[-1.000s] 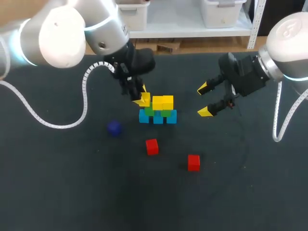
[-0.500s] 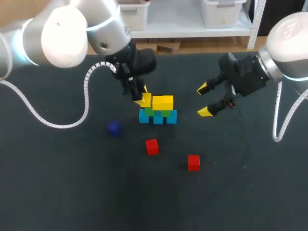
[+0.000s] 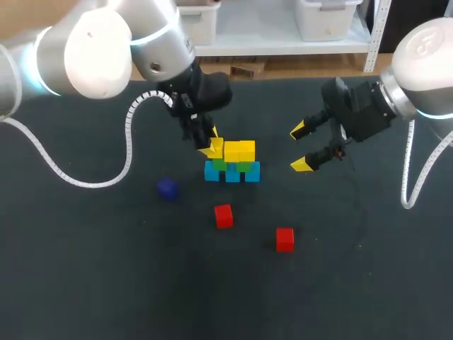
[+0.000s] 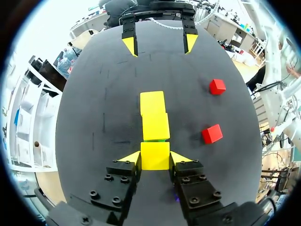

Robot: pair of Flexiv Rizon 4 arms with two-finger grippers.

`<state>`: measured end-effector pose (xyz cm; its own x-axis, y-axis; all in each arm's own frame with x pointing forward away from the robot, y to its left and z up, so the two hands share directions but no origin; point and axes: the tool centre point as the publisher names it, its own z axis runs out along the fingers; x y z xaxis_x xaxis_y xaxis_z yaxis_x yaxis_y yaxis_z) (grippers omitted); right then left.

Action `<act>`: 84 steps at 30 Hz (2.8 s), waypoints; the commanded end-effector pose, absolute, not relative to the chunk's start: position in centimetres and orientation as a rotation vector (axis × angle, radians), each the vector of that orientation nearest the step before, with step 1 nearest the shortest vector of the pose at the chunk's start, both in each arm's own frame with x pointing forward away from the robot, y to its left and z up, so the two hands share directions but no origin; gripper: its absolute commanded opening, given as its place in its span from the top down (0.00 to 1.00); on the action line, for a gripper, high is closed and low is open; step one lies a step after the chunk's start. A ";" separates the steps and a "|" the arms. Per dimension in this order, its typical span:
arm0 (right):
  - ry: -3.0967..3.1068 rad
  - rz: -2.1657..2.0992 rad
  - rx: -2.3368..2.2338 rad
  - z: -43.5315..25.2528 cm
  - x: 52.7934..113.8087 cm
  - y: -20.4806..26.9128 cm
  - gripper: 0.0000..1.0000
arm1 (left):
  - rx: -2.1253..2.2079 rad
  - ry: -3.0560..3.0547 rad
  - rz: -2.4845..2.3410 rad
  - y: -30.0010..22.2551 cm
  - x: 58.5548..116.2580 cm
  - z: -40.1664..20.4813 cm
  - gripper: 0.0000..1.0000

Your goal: Place the blue cubes, place green cubes on the blue cubes, place the yellow cubes on the green cubes, then place the red cubes on the yellow cubes, and place purple cube on the red cubes.

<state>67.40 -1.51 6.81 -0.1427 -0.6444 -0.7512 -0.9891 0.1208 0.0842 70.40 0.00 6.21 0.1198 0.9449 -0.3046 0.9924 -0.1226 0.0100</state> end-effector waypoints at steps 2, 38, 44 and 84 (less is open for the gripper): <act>1.850 0.812 -1.577 6.8 67.4 -1.5 0.00 | 2.190 1.932 -0.334 -0.1 70.6 6.1 1.00; 1.850 0.812 -1.577 6.8 67.4 -1.5 0.00 | 2.201 1.944 -0.335 -0.3 70.7 5.8 0.77; 1.850 0.812 -1.577 6.8 67.4 -1.5 0.00 | 2.202 1.946 -0.337 -0.4 70.7 5.7 0.73; 1.850 0.812 -1.577 6.8 67.4 -1.5 0.00 | 2.174 1.944 -0.313 1.4 70.3 7.8 0.00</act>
